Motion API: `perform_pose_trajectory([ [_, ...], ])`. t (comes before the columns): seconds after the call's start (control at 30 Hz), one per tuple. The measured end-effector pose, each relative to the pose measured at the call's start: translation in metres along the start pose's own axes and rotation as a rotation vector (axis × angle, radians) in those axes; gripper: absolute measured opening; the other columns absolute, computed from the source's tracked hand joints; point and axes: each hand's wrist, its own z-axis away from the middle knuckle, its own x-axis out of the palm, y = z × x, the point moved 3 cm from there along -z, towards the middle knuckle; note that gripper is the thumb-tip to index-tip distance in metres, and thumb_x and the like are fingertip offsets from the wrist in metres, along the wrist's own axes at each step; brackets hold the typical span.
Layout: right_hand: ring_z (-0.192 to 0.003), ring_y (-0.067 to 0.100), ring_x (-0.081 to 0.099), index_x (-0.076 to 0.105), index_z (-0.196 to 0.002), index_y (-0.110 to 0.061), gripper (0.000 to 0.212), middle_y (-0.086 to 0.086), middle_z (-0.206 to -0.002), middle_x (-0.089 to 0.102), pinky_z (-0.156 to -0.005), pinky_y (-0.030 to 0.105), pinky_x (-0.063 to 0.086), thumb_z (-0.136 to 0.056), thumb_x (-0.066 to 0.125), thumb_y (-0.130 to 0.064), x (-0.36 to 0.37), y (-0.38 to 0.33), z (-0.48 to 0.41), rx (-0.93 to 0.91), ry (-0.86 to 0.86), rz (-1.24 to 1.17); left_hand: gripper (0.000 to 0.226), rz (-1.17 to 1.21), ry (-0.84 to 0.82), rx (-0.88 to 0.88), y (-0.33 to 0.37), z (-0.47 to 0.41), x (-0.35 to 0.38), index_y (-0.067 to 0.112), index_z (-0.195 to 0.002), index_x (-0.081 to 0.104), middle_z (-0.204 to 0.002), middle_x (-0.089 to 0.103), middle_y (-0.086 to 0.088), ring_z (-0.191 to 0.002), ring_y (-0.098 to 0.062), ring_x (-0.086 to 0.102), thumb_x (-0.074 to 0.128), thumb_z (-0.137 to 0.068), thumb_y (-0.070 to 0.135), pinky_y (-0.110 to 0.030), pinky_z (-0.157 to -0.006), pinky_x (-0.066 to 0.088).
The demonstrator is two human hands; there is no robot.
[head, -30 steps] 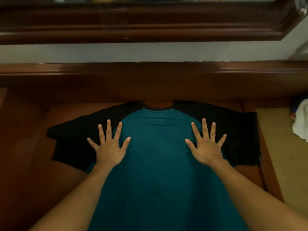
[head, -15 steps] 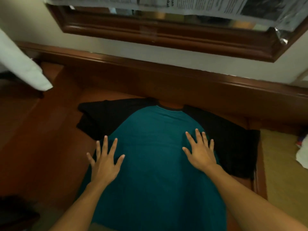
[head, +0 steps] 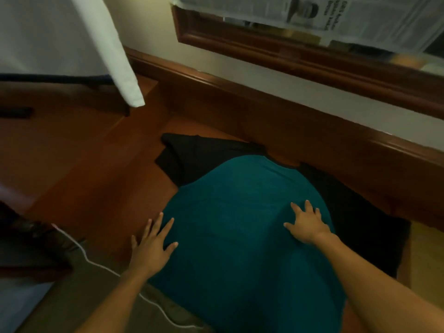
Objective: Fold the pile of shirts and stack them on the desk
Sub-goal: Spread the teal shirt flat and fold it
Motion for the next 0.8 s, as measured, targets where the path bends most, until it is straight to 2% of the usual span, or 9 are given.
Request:
perform_pose_trajectory([
  [0.1,-0.153,0.036,0.011,0.015,-0.160,-0.032,0.074,0.010,-0.168,0.006,-0.116,0.062,0.025,-0.099,0.051,-0.055,-0.011,-0.029,-0.001,-0.035,0.128,0.087,0.071,0.051,0.104,0.009,-0.008,0.002,-0.003,0.044,-0.159,0.007,-0.168,-0.012,0.011,-0.156,-0.020,-0.002,0.045,-0.100,0.058,-0.059,-0.121,0.014],
  [0.17,-0.147,0.034,0.025,0.022,-0.159,-0.029,0.071,0.011,-0.163,0.022,-0.114,0.057,0.031,-0.099,0.052,-0.052,-0.017,-0.058,-0.003,-0.123,0.251,0.093,0.070,0.098,0.210,-0.021,-0.020,0.005,-0.006,0.035,-0.159,0.024,-0.168,0.013,0.002,-0.152,-0.022,0.020,0.056,-0.098,0.050,-0.052,-0.118,0.026],
  [0.2,-0.143,0.033,0.031,0.026,-0.158,-0.027,0.069,0.011,-0.159,0.030,-0.112,0.055,0.034,-0.099,0.053,-0.050,-0.020,-0.075,-0.005,-0.170,0.305,0.078,0.067,0.111,0.266,-0.035,-0.029,0.006,-0.007,0.031,-0.156,0.036,-0.163,0.028,-0.001,-0.146,-0.025,0.032,0.062,-0.096,0.046,-0.050,-0.113,0.033],
  [0.27,-0.135,0.032,0.040,0.034,-0.156,-0.024,0.066,0.011,-0.149,0.043,-0.108,0.052,0.040,-0.099,0.057,-0.046,-0.026,-0.114,-0.010,-0.259,0.392,0.027,0.055,0.115,0.346,-0.056,-0.049,0.009,-0.006,0.024,-0.138,0.059,-0.137,0.052,-0.003,-0.125,-0.027,0.050,0.072,-0.089,0.044,-0.047,-0.098,0.044],
  [0.37,-0.130,0.033,0.045,0.041,-0.153,-0.021,0.061,0.012,-0.141,0.051,-0.106,0.051,0.043,-0.098,0.060,-0.042,-0.036,-0.178,-0.019,-0.359,0.456,-0.019,0.036,0.155,0.391,-0.105,-0.080,0.015,0.001,0.025,-0.108,0.069,-0.105,0.054,0.002,-0.099,-0.024,0.055,0.078,-0.082,0.048,-0.042,-0.079,0.048],
  [0.47,-0.128,0.033,0.048,0.047,-0.149,-0.020,0.058,0.013,-0.136,0.053,-0.104,0.052,0.045,-0.097,0.062,-0.040,-0.041,-0.244,-0.030,-0.446,0.469,-0.064,0.029,0.282,0.401,-0.124,-0.104,0.023,0.008,0.028,-0.095,0.069,-0.095,0.050,0.010,-0.091,-0.017,0.053,0.081,-0.079,0.048,-0.038,-0.075,0.049],
  [0.63,-0.121,0.031,0.056,0.051,-0.146,-0.016,0.055,0.013,-0.132,0.057,-0.098,0.043,0.051,-0.097,0.066,-0.034,-0.034,-0.337,-0.051,-0.537,0.422,-0.135,0.026,0.407,0.402,-0.062,-0.125,0.024,0.026,0.034,-0.096,0.071,-0.096,0.049,0.017,-0.090,-0.009,0.049,0.081,-0.078,0.049,-0.032,-0.076,0.048],
  [0.73,-0.130,0.033,0.051,0.042,-0.151,-0.009,0.062,0.017,-0.143,0.050,-0.104,0.044,0.046,-0.098,0.064,-0.035,-0.023,-0.376,-0.061,-0.535,0.358,-0.101,0.024,0.424,0.428,0.010,-0.127,0.022,0.028,0.036,-0.097,0.073,-0.097,0.048,0.018,-0.091,-0.008,0.047,0.082,-0.077,0.048,-0.030,-0.077,0.044],
  [0.8,-0.131,0.035,0.048,0.041,-0.148,-0.004,0.062,0.018,-0.149,0.043,-0.103,0.043,0.046,-0.100,0.062,-0.037,-0.013,-0.391,-0.065,-0.475,0.320,-0.050,0.019,0.442,0.445,0.013,-0.123,0.022,0.025,0.036,-0.093,0.074,-0.097,0.049,0.019,-0.091,-0.007,0.045,0.083,-0.079,0.043,-0.030,-0.079,0.042],
])
